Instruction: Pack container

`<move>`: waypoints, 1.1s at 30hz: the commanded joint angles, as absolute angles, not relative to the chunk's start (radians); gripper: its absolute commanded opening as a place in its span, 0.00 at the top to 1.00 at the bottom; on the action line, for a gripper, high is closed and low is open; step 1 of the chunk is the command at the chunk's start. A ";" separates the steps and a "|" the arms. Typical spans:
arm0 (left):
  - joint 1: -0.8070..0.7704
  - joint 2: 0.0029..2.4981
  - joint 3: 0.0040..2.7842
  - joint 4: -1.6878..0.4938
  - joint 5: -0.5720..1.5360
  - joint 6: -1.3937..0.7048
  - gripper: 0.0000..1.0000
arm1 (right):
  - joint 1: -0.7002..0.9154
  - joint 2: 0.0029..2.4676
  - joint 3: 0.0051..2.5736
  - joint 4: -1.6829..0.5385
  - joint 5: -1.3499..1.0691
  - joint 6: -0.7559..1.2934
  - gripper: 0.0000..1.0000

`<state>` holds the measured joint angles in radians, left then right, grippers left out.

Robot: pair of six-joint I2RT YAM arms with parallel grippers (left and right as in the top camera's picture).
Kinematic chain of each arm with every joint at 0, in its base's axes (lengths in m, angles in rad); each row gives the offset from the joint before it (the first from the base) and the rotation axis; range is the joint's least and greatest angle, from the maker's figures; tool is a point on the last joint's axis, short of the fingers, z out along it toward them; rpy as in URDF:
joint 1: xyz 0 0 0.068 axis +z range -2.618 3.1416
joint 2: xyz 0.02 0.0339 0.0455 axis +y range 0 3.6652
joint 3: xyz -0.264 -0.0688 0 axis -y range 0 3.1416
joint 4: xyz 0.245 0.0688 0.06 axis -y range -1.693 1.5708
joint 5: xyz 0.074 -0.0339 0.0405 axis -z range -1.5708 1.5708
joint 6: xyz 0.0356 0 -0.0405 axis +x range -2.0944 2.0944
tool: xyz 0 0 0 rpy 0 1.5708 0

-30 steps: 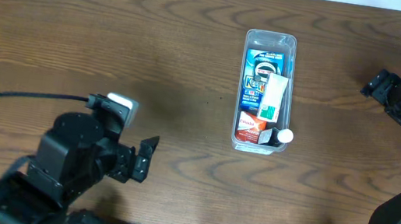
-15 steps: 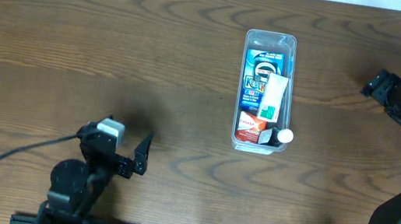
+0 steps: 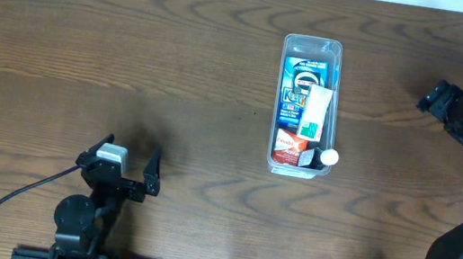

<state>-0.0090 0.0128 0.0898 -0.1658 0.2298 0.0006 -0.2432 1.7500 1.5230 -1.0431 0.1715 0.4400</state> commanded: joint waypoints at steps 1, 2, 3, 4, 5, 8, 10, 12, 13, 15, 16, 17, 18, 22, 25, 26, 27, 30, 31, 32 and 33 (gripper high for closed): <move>0.008 0.002 0.086 -0.141 0.235 0.012 0.02 | -0.248 1.753 1.525 -1.043 0.175 0.440 0.01; 0.008 0.002 0.084 -0.126 0.236 0.019 0.02 | -0.248 1.753 1.525 -1.043 0.175 0.440 0.01; 0.008 0.002 0.081 -0.109 0.236 0.019 0.02 | -0.248 1.753 1.525 -1.043 0.175 0.440 0.01; 0.008 0.002 0.076 -0.087 0.236 0.019 0.02 | -0.248 1.753 1.525 -1.044 0.175 0.440 0.01; 0.008 0.002 0.069 -0.061 0.236 0.019 0.02 | -0.248 1.753 1.525 -1.043 0.175 0.440 0.01; 0.008 0.002 0.034 0.019 0.236 0.019 0.02 | -0.248 1.753 1.525 -1.044 0.175 0.440 0.01; 0.008 0.001 0.002 0.062 0.236 0.018 0.02 | -0.248 1.753 1.525 -1.044 0.175 0.440 0.01; 0.009 0.001 0.004 0.049 0.236 0.019 0.02 | -0.248 1.753 1.525 -1.043 0.175 0.440 0.01; 0.009 0.001 0.004 0.051 0.236 0.019 0.02 | -0.248 1.753 1.525 -1.043 0.175 0.440 0.01; 0.010 0.001 0.004 0.050 0.235 0.019 0.02 | -0.248 1.753 1.525 -1.043 0.175 0.440 0.01; 0.010 0.001 0.004 0.049 0.233 0.021 0.02 | -0.248 1.753 1.525 -1.044 0.175 0.440 0.01; 0.010 0.001 0.004 0.046 0.232 0.023 0.02 | -0.248 1.753 1.525 -1.043 0.175 0.440 0.01; 0.011 0.001 0.004 0.040 0.230 0.027 0.02 | -0.248 1.753 1.525 -1.043 0.175 0.440 0.01; 0.030 0.001 0.004 -0.057 0.220 0.026 0.02 | -0.248 1.753 1.525 -1.043 0.175 0.440 0.01; 0.036 0.001 0.004 -0.051 0.221 0.026 0.02 | -0.248 1.753 1.525 -1.043 0.175 0.440 0.01; 0.036 0.001 0.004 -0.050 0.221 0.026 0.02 | -0.248 1.753 1.525 -1.044 0.175 0.440 0.01; 0.036 0.001 0.004 -0.049 0.221 0.026 0.02 | -0.248 1.753 1.525 -1.043 0.175 0.440 0.01; 0.036 0.004 0.004 -0.050 0.221 0.026 0.02 | -0.248 1.753 1.525 -1.044 0.175 0.440 0.01; 0.036 0.004 0.004 -0.049 0.221 0.026 0.02 | -0.248 1.753 1.525 -1.043 0.175 0.440 0.01; 0.036 0.004 0.004 -0.049 0.221 0.026 0.02 | -0.248 1.753 1.525 -1.044 0.175 0.440 0.01; 0.036 0.004 0.004 -0.050 0.221 0.026 0.02 | -0.248 1.753 1.525 -1.044 0.175 0.440 0.01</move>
<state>0.0315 0.0101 0.0166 -0.0055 0.2176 0.0082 -0.2432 1.7500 1.5230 -1.0431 0.1715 0.4400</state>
